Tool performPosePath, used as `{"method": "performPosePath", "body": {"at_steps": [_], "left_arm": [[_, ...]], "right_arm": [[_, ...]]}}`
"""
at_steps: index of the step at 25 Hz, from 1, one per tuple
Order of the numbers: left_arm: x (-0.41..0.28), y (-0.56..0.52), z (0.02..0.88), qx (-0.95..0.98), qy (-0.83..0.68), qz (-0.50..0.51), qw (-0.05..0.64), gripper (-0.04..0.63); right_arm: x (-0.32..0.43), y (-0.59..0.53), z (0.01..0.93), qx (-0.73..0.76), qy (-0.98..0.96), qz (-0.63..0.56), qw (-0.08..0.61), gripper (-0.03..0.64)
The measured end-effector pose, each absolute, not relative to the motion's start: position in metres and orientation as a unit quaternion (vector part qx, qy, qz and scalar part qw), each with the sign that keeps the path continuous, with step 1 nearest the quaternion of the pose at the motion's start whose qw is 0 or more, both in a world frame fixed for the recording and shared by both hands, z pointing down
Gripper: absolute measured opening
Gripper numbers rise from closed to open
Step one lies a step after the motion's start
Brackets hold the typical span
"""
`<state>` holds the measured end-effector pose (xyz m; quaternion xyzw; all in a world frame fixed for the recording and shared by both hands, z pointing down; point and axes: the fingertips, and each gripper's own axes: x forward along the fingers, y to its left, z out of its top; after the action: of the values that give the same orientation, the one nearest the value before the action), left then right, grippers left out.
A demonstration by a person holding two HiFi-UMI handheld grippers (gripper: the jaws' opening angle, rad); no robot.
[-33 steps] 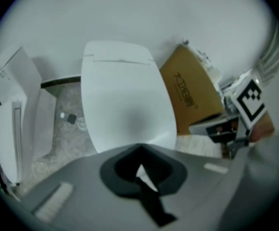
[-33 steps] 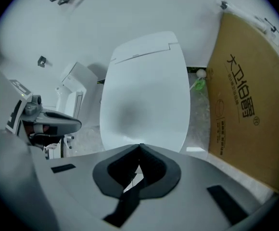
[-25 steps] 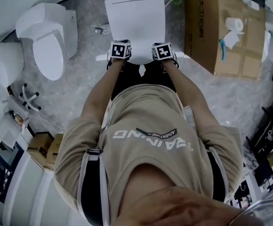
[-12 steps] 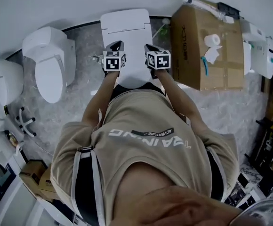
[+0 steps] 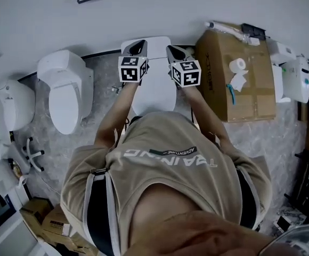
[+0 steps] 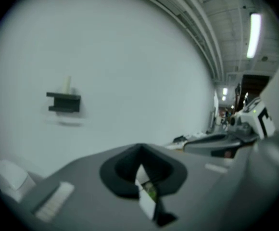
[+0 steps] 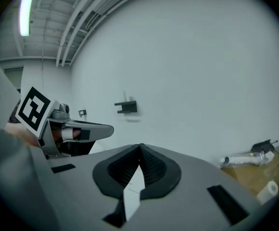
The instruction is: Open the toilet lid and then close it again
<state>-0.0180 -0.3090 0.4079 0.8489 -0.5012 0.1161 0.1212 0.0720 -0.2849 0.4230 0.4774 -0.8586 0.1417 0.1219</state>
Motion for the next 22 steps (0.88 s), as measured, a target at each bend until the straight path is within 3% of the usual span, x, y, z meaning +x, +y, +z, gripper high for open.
{"method": "performPosePath", "body": {"at_steps": [16,22], "left_arm": [[-0.018,-0.306,0.252,0.849,-0.519,0.041,-0.097,0.003],[-0.031,-0.293,0.252,0.84,-0.533,0.042,-0.096,0.003]], "right_arm": [[0.056,-0.296,0.239,0.48,-0.875,-0.037,-0.055,0.011],[0.053,-0.285,0.252,0.492,-0.869,-0.025,-0.053,0.011]]}}
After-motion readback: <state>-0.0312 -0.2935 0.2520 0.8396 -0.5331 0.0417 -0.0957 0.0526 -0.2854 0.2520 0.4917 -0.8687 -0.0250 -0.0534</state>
